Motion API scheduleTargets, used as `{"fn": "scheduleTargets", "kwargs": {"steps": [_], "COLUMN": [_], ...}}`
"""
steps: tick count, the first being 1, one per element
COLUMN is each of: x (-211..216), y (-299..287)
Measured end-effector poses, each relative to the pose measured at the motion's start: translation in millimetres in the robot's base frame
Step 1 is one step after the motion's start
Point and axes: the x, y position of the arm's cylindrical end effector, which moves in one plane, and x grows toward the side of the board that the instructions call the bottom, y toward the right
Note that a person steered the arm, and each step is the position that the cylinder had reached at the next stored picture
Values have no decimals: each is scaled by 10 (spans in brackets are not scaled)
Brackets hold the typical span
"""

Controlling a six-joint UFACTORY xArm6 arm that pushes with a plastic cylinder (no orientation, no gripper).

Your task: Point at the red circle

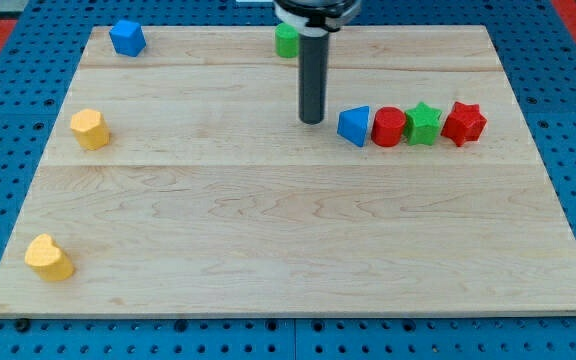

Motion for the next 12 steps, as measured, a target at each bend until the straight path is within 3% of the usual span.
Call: {"fn": "scheduleTargets", "kwargs": {"steps": [2,3,4,5,6,9,10,12], "x": [0,-89,-697,-1600,-1581,398,907,860], "y": [327,862,1119,1041,852,-468,-379,958]}}
